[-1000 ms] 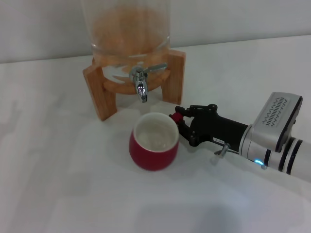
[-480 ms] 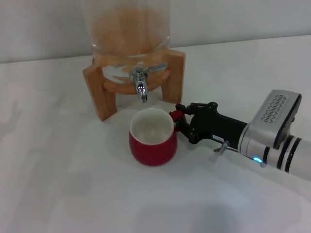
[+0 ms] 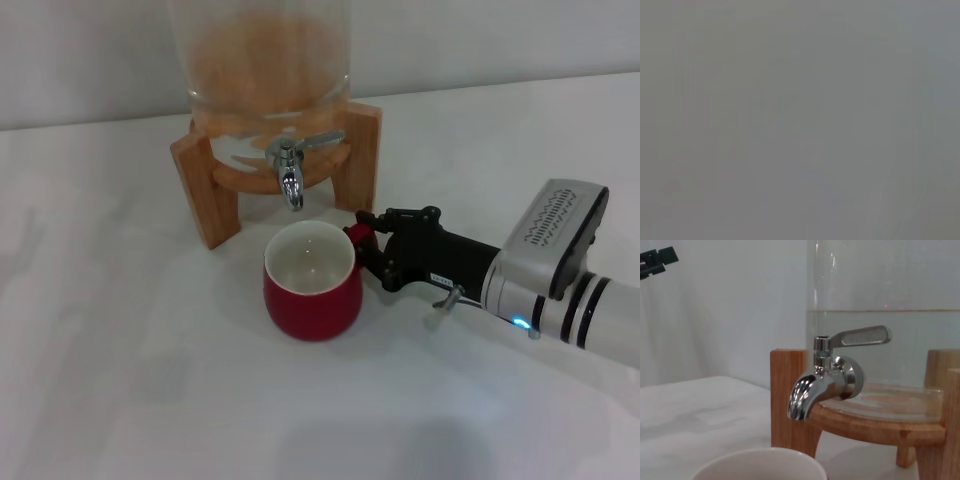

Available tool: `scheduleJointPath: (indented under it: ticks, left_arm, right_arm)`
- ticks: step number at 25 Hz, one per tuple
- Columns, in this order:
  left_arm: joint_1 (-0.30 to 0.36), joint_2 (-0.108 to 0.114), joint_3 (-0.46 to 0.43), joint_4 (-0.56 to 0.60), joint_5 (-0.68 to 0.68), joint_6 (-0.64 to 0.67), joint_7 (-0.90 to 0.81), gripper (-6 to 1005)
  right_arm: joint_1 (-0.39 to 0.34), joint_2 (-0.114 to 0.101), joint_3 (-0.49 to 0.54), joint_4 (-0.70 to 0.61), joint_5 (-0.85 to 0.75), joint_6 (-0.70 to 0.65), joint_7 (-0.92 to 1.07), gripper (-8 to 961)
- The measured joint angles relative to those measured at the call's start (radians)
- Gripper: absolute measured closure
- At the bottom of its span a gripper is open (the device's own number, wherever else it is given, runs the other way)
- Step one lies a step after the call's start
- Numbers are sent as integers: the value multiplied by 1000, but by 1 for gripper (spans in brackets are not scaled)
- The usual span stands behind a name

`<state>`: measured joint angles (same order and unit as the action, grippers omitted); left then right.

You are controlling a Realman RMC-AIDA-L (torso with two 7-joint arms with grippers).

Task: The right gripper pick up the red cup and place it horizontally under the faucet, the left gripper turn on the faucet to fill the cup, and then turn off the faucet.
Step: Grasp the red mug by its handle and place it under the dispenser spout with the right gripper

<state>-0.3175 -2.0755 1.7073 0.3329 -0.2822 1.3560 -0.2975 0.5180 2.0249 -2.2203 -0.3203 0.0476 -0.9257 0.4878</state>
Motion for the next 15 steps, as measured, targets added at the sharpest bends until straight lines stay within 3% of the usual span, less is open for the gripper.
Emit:
scheduleJointPath:
  ticks: [15]
  left_arm:
    - [0, -2, 0, 0, 12, 0, 0, 120]
  right_arm:
    - [-1, 0, 36, -6, 10, 20, 0, 726]
